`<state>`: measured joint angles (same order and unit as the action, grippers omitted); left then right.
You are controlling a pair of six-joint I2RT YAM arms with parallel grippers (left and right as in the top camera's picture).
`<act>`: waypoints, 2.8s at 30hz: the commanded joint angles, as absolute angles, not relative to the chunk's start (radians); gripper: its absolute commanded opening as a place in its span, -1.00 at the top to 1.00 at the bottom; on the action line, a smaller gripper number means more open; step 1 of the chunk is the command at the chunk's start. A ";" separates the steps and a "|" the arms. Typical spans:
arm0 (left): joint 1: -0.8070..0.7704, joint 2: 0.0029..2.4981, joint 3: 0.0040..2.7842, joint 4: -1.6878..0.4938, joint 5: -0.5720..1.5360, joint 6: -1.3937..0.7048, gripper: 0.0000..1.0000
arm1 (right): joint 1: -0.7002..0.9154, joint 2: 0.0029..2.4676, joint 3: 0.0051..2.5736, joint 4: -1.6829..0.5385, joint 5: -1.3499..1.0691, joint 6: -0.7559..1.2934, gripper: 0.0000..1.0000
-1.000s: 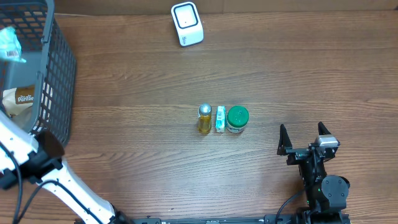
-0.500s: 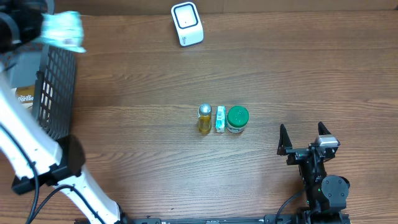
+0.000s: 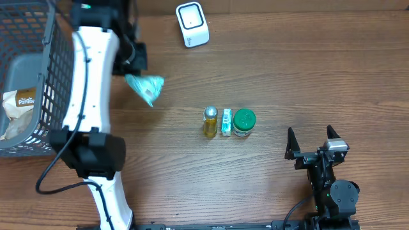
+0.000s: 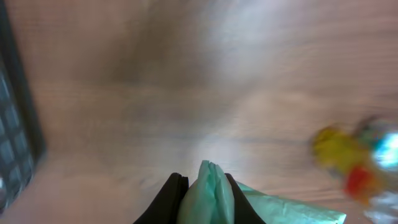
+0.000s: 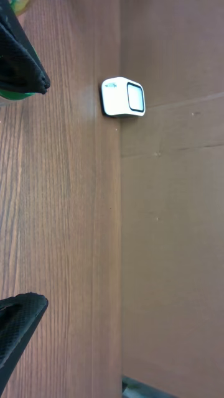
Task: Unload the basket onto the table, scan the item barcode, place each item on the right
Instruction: 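Lift the green wipes pack out of the basket with the left gripper, then lower the wipes pack onto the table left of the yellow bottle, then open the left gripper and swing it back to the basket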
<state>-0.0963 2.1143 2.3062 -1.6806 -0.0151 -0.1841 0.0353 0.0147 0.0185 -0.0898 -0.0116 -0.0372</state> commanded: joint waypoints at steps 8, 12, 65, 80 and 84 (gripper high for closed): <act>-0.166 2.109 1.873 -1.501 -0.167 -0.310 0.91 | 0.041 0.003 0.008 -0.084 -0.012 -0.034 -1.00; -0.170 2.109 1.767 -1.393 -0.155 -0.300 0.91 | 0.041 0.003 0.008 -0.084 -0.012 -0.034 -1.00; -0.123 2.109 1.372 -1.024 0.051 -0.228 0.14 | 0.041 0.003 0.008 -0.084 -0.012 -0.034 -1.00; -0.096 2.012 1.732 -1.214 0.189 -0.229 0.02 | 0.041 0.003 0.008 -0.084 -0.012 -0.035 -1.00; -0.017 1.889 2.016 -1.356 0.073 -0.233 -0.06 | 0.041 0.003 0.008 -0.084 -0.012 -0.034 -1.00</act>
<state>-0.0891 2.0460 1.8095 -1.2892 0.1745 -0.2333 0.0353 0.0147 0.0185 -0.0898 -0.0116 -0.0372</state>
